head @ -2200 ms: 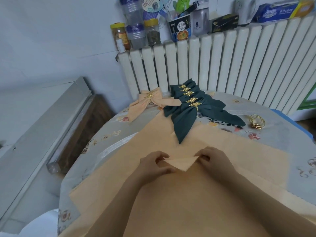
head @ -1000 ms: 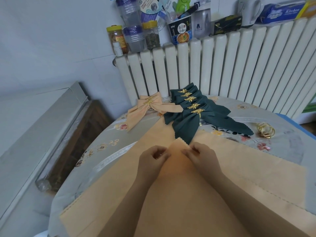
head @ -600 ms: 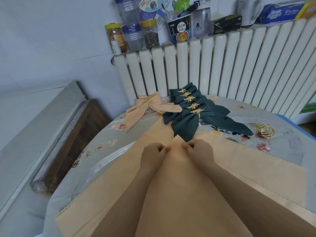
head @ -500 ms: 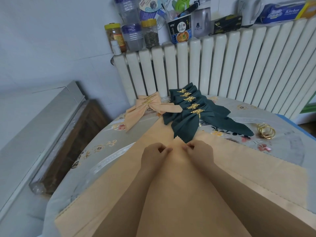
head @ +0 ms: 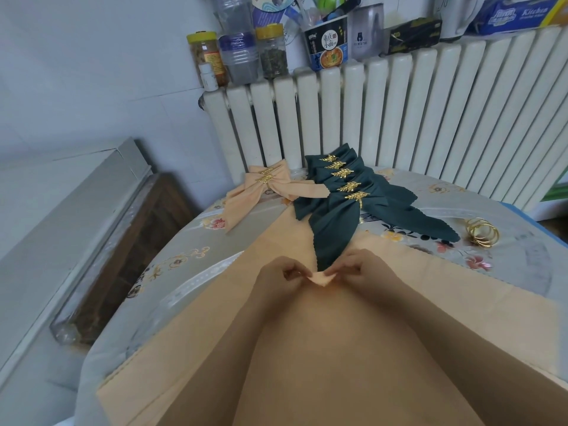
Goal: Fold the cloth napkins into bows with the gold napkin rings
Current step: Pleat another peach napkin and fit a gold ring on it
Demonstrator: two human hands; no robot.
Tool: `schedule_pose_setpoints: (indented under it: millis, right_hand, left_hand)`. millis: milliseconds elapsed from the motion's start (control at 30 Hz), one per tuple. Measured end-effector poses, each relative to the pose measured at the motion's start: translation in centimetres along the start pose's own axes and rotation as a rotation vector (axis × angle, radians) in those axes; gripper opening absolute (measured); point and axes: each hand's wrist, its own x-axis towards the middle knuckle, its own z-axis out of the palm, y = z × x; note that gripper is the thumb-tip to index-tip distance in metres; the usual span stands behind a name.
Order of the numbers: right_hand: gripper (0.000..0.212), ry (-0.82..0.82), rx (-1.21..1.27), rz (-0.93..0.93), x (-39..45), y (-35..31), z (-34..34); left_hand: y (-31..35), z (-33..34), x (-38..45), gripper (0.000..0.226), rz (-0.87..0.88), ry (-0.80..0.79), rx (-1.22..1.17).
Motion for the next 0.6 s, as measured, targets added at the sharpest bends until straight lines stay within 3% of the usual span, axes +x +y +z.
schedule_pose_setpoints:
  millis: [167, 367, 501, 601]
  right_hand:
    - [0.018, -0.094, -0.234, -0.023, -0.8, 0.2, -0.4]
    - [0.024, -0.019, -0.408, 0.099, -0.6, -1.3, 0.8]
    - [0.047, -0.003, -0.43, 0.228, -0.2, -2.2, 1.3]
    - [0.033, -0.013, -0.558, 0.175, -0.2, -2.6, 1.4]
  left_hand:
    - [-0.1, 0.3, -0.4, 0.016, 0.16, -0.004, 0.235]
    - [0.8, 0.7, 0.3, 0.031, 0.07, -0.051, 0.401]
    - [1.8, 0.5, 0.5, 0.036, -0.066, -0.118, 0.318]
    - [1.8, 0.5, 0.3, 0.022, 0.065, -0.074, 0.422]
